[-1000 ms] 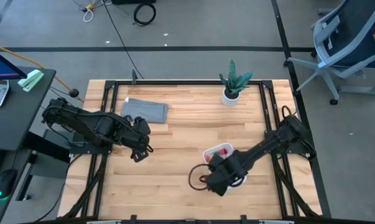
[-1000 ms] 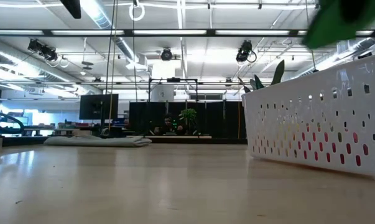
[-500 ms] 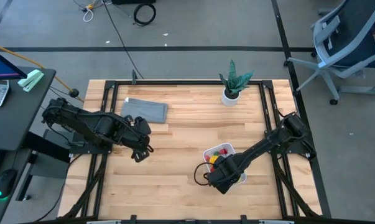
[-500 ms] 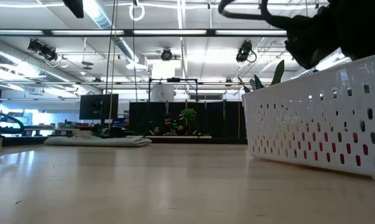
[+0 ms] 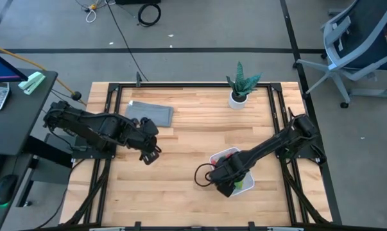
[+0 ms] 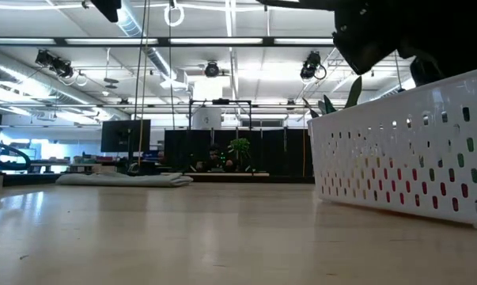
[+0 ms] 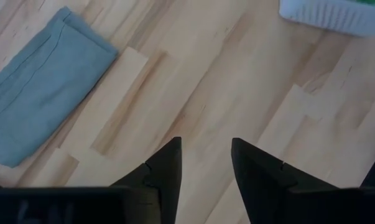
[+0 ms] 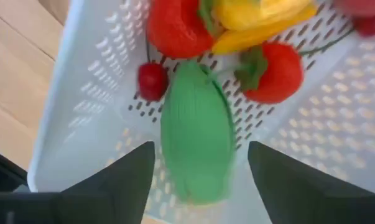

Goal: Pick and placing Produce into tupperware
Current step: Put the green corn into the white bin, then return to Home Position

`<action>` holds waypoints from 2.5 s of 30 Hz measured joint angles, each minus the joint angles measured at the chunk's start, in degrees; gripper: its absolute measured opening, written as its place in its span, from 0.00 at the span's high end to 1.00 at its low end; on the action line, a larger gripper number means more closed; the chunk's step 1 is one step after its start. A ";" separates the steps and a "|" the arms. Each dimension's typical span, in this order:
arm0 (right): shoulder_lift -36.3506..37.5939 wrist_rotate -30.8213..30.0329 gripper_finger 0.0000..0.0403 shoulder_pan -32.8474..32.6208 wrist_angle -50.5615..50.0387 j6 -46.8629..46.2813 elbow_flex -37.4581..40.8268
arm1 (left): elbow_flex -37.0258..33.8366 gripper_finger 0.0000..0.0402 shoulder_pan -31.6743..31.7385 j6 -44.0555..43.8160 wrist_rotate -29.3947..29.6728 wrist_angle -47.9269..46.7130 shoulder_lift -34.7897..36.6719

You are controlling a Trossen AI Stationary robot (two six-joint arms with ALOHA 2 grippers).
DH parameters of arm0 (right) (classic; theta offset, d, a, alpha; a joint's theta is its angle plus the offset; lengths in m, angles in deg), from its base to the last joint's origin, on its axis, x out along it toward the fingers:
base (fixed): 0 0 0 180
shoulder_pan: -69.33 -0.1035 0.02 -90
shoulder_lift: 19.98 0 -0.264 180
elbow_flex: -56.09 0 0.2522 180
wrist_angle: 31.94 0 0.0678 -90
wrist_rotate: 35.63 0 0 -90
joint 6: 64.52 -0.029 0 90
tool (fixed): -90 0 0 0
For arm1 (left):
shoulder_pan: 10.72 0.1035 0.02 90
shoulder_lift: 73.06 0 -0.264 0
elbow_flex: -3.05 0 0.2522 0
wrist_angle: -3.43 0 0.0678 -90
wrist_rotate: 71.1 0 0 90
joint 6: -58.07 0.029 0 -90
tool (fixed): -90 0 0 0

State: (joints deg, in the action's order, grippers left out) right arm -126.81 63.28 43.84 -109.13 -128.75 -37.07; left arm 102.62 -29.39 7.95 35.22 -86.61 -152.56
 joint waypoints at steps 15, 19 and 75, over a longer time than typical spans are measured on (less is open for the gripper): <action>16.42 0.10 0.27 2.58 -7.73 1.70 0.06 | 1.47 0.68 3.87 -0.49 -2.23 -1.49 0.18; 29.00 -1.90 0.27 2.96 -11.62 -1.65 0.06 | 7.58 0.69 4.76 -3.68 -7.27 -12.39 0.43; 106.56 -19.73 0.26 2.88 54.77 48.21 60.31 | -72.65 0.66 2.37 32.80 12.00 117.32 50.80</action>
State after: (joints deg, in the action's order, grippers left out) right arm -20.25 43.55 46.72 -54.36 -80.54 23.25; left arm 29.97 -27.01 40.75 47.22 30.71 -101.76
